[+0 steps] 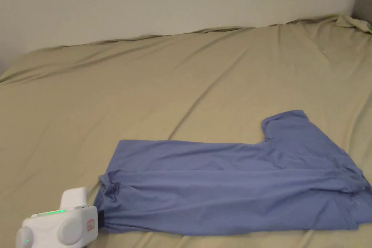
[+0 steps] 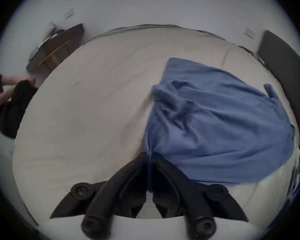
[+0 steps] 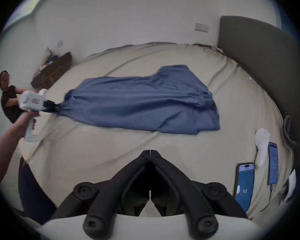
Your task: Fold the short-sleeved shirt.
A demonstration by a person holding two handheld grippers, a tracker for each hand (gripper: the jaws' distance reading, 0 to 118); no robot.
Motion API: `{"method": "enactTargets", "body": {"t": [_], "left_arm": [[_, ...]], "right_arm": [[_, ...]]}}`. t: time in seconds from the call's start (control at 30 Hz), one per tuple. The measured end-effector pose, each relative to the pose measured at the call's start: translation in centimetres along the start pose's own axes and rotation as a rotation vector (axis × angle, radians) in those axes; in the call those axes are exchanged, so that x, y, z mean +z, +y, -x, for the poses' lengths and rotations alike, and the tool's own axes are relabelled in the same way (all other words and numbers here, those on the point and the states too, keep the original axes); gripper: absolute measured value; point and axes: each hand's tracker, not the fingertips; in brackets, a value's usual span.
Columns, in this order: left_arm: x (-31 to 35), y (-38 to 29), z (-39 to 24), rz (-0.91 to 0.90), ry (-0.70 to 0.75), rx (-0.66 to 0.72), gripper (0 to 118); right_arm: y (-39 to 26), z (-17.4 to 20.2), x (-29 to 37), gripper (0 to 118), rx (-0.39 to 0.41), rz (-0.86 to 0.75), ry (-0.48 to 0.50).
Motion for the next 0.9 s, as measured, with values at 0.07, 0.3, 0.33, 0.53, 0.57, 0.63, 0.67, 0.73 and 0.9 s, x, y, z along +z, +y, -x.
{"method": "enactTargets", "body": {"t": [0.07, 0.3, 0.33, 0.53, 0.57, 0.63, 0.67, 0.73, 0.9], "left_arm": [[2.1, -0.3, 1.0, -0.032, -0.095, 0.108, 2], [9.4, -0.2, 2.8, -0.142, -0.194, 0.202, 2], [9.7, -0.3, 2.4, -0.127, -0.211, 0.208, 2], [9.4, -1.1, 2.5, -0.081, -0.234, 0.251, 2], [9.0, -1.2, 3.0, -0.069, -0.234, 0.262, 2], [8.6, -1.3, 3.0, -0.050, -0.241, 0.279, 2], [8.7, -1.4, 3.1, -0.043, -0.240, 0.284, 2], [8.7, -1.6, 4.2, -0.033, -0.259, 0.295, 2], [11.1, -2.2, 6.0, -0.024, -0.296, 0.297, 2]], "right_arm": [[0.7, -1.3, -0.8, 2, -0.015, -0.009, -0.004], [5.3, -9.1, -8.1, 86, -0.034, 0.055, -0.082], [5.6, -9.8, -9.7, 118, -0.036, 0.097, -0.132], [5.5, -12.6, -14.6, 109, -0.030, 0.219, -0.177], [5.2, -12.8, -15.3, 91, -0.022, 0.257, -0.136], [5.2, -13.2, -15.0, 38, -0.074, 0.240, -0.026], [5.9, -12.9, -14.0, 5, -0.069, 0.206, -0.083], [6.7, -12.3, -11.6, 5, -0.015, 0.127, -0.057], [7.5, -10.8, -4.1, 5, -0.018, 0.140, 0.010]]}}
